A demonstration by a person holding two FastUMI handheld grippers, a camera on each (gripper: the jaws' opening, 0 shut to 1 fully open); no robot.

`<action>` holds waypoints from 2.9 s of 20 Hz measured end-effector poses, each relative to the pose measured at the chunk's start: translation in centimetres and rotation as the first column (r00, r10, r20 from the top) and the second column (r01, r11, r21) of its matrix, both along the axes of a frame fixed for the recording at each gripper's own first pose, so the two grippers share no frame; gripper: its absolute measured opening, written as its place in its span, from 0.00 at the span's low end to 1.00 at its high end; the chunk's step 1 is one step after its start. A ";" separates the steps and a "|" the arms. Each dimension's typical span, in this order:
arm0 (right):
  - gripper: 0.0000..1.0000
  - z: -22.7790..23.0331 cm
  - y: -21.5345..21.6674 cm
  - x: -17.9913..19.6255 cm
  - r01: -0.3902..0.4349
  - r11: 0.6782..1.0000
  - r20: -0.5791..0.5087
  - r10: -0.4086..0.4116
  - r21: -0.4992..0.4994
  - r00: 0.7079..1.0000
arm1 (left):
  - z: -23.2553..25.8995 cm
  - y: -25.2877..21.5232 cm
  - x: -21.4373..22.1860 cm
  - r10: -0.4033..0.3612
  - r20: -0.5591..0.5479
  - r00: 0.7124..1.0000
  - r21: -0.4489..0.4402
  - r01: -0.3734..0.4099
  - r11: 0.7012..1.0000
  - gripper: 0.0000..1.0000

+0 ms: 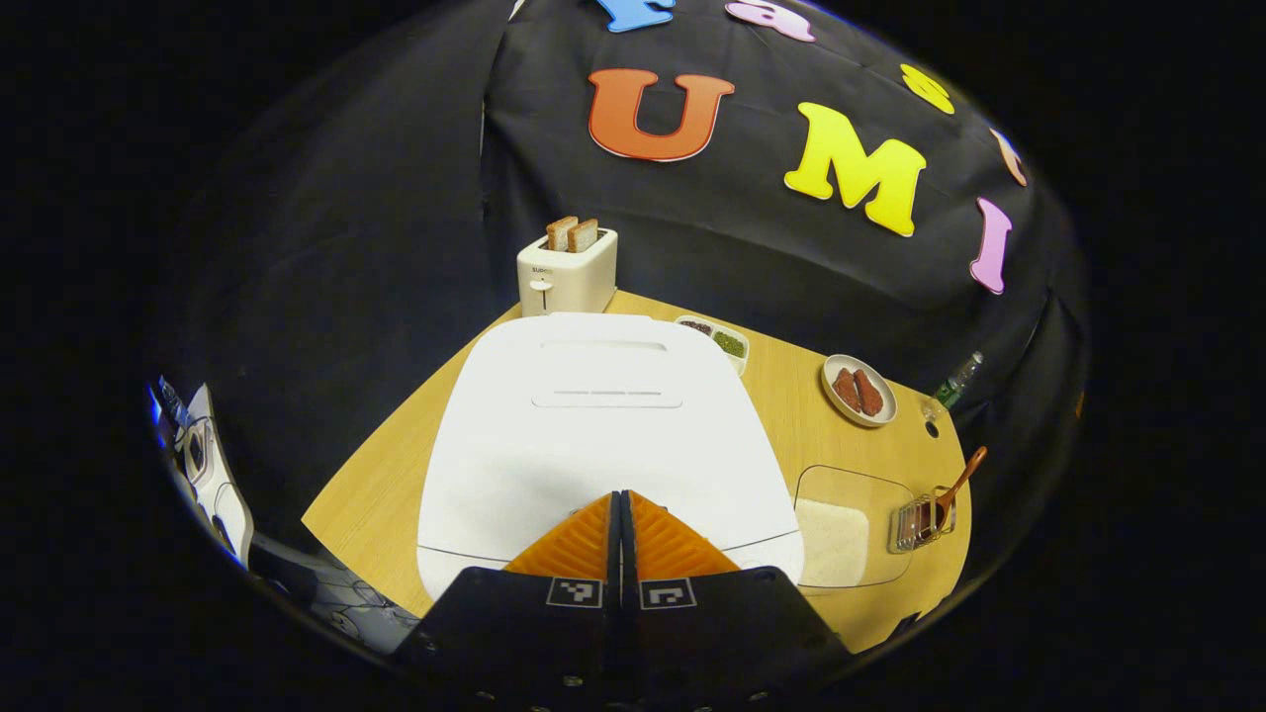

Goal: Close the left gripper, press the button to open the rice cooker; take a wooden spoon from the chopstick holder with the right hand, scoop a spoonful of rice and pour it into the rice cooker, then put the wooden spoon back into the chopstick holder.

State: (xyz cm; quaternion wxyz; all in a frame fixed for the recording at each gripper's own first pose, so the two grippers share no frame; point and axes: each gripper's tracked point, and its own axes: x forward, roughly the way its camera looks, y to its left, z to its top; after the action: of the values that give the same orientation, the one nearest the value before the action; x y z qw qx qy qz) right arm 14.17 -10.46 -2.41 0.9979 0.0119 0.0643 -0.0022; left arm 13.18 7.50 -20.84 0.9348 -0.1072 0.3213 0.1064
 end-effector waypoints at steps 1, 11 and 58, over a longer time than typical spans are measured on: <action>1.00 0.0 0.1 -0.1 -0.003 1.000 0.001 0.003 -0.007 1.000 | 0.2 0.1 0.2 0.001 0.014 1.000 0.002 -0.001 1.000 0.00; 1.00 0.5 1.7 -0.9 -0.052 0.998 -0.002 0.052 -0.043 0.999 | -0.7 0.0 -0.4 0.030 -0.008 1.000 -0.056 -0.030 0.998 0.00; 0.96 -22.3 -12.2 14.4 -0.002 0.980 -0.489 0.101 0.199 0.866 | 19.5 -9.7 1.3 -0.075 0.554 0.829 0.222 -0.060 0.973 0.94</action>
State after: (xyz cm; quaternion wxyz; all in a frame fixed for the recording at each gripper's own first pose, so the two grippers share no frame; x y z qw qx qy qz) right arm 28.54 -22.65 -24.74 0.9415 0.1052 0.3189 0.0279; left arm 14.47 -2.25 -1.36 0.9942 -0.0233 0.0199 0.1033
